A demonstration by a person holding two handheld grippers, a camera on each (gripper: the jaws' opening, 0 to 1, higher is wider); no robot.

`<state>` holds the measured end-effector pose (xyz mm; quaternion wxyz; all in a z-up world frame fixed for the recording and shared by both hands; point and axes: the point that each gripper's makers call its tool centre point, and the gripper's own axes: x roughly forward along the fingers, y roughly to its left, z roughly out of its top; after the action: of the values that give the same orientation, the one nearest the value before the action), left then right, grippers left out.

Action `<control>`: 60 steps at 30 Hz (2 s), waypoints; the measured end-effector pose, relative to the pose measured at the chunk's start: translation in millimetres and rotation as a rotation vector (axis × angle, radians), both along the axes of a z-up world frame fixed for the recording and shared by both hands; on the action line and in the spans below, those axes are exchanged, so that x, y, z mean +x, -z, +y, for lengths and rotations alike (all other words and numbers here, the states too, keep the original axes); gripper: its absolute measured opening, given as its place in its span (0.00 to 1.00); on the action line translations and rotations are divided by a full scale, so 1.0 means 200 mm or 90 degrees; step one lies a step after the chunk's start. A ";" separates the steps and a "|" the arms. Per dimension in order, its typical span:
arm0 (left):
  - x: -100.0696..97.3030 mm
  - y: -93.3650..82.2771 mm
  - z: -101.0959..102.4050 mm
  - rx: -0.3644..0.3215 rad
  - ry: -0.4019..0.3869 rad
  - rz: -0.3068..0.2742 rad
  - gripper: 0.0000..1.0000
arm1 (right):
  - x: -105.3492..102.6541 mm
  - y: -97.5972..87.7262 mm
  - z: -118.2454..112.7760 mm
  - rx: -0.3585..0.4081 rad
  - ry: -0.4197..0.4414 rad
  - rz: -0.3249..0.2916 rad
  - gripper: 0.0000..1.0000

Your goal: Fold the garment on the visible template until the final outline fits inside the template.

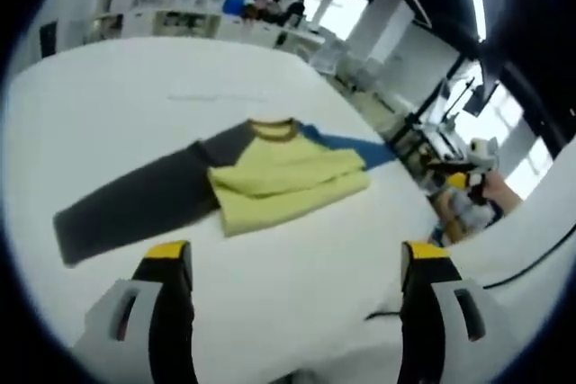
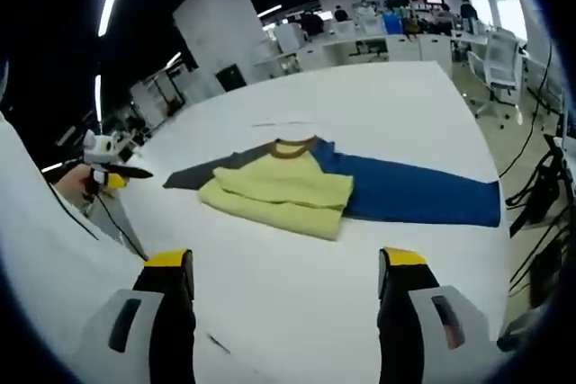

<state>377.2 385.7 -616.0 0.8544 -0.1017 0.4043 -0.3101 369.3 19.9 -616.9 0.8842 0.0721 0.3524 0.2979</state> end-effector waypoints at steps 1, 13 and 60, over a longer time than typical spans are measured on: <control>0.00 0.00 0.00 0.000 0.001 0.002 0.87 | 0.01 -0.01 0.01 0.016 0.003 0.002 0.83; 0.12 0.16 -0.08 -0.006 0.019 0.006 0.70 | 0.12 0.03 0.08 0.066 0.026 -0.002 0.62; 0.64 0.56 0.02 0.044 -0.027 -0.042 0.27 | 0.56 0.50 0.04 -0.003 0.066 0.065 0.25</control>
<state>505.1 389.4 -727.4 0.8766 -0.0704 0.3843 -0.2808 481.2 27.4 -716.2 0.8794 0.1032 0.3938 0.2469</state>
